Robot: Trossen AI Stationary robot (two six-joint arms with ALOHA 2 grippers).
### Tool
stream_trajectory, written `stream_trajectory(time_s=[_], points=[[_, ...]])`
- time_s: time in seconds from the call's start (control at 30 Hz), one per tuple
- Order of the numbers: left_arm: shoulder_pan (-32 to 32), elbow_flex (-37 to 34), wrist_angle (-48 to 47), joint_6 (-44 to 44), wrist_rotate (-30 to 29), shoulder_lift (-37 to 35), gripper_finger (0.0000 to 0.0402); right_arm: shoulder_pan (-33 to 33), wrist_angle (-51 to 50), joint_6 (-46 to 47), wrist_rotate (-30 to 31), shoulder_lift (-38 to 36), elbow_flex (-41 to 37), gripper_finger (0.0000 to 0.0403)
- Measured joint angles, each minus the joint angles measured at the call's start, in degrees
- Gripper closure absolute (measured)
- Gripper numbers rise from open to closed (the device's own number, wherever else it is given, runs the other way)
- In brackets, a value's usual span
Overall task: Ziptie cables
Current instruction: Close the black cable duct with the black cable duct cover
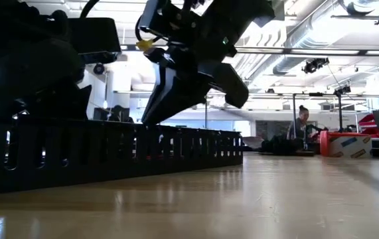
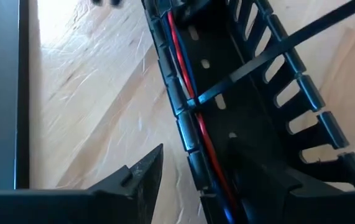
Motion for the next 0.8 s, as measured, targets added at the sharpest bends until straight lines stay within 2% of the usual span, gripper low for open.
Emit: stream_trajectory(time_s=[0.13, 0.37, 0.47, 0.6, 0.8], points=[[-0.23, -0.03, -0.14, 0.05, -0.51, -0.11, 0.0243, 1.07, -0.65, -4.69, -2.13, -0.17, 0.00, 0.0350], [-0.34, -0.11, -0.32, 0.52, -0.73, -0.10, 0.0243, 1.93, -0.88, -9.89, -2.04, -0.18, 0.00, 0.0194], [-0.34, -0.13, -0.37, 1.00, -0.70, -0.06, 0.0243, 1.47, -1.00, -11.30, 0.72, 0.21, 0.00, 0.0149], [-0.34, -0.17, 0.09, 2.09, -0.64, -0.06, 0.0243, 0.55, -1.81, -11.45, 2.28, 1.14, -0.06, 0.0139], [-0.29, -0.22, 1.57, 5.44, 0.16, 0.24, 0.0243, 0.00, -0.89, -9.14, 5.03, 1.90, -0.09, 0.0177]])
